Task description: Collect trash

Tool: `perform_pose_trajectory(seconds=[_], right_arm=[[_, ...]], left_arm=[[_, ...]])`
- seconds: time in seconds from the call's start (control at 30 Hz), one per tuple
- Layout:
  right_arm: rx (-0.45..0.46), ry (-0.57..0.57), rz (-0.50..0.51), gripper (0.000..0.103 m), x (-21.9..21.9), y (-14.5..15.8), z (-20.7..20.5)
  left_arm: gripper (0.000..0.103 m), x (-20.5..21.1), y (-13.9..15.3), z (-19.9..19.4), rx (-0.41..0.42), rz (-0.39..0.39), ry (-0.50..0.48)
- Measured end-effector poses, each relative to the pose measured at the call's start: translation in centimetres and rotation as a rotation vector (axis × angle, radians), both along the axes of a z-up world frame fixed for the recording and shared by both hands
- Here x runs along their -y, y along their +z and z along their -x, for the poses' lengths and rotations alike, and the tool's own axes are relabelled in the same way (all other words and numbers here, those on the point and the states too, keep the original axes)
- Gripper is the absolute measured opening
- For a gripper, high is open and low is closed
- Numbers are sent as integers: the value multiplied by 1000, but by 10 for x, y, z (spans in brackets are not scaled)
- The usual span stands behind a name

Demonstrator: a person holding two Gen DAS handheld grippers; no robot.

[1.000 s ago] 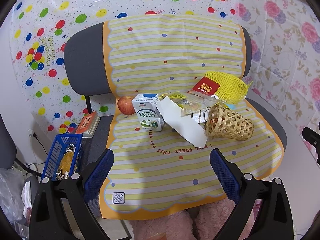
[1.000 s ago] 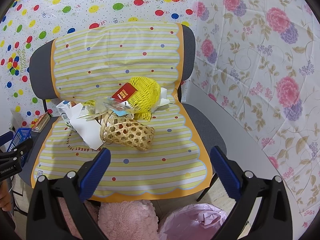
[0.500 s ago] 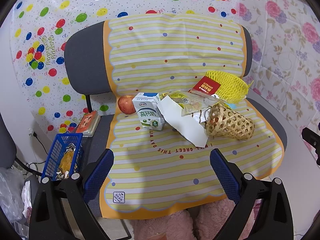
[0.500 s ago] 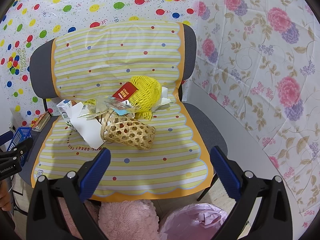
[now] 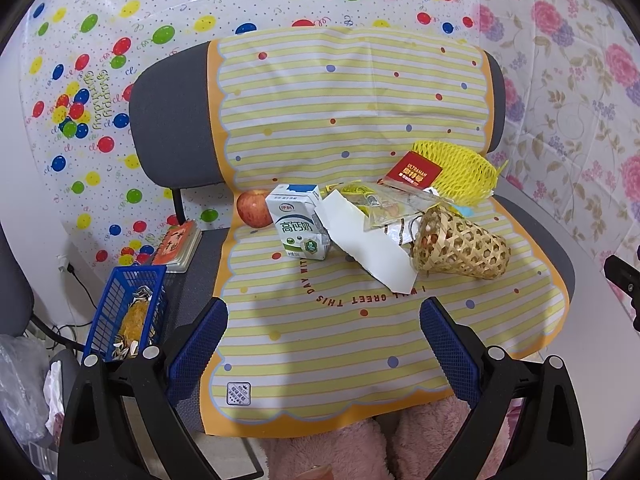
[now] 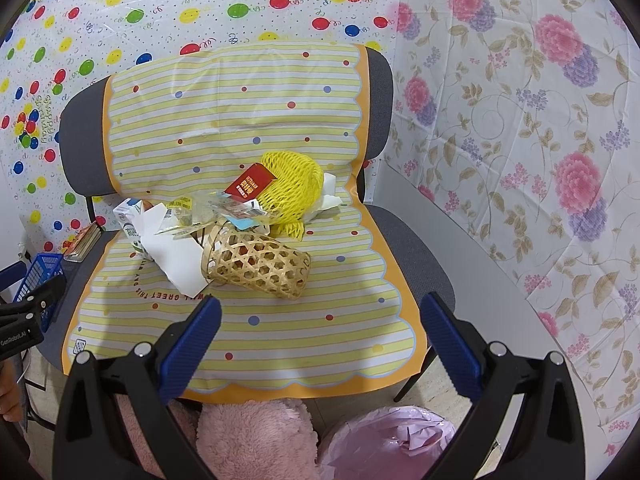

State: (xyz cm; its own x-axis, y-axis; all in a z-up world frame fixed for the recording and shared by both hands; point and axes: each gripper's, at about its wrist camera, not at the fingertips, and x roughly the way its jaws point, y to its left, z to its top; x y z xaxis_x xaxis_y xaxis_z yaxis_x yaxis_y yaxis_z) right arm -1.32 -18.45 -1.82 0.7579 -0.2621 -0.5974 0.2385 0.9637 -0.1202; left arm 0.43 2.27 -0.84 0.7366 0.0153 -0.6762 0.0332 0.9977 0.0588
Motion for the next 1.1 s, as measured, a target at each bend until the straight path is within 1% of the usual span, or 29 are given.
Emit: perform_pose_trajectory(seconds=[0.6, 0.77, 0.97, 1.1], right_arm=[[-1, 1, 1, 97, 1, 2, -1], [-4, 2, 1, 97, 0, -2, -1], [-26, 7, 2, 97, -2, -15, -11], [-47, 45, 7, 97, -1, -28, -24]], left_arm=[[96, 0, 0, 1, -1, 0, 0], [96, 0, 0, 1, -2, -1, 4], [96, -1, -8, -4, -26, -2, 24], [96, -4, -16, -12, -49, -6, 48]])
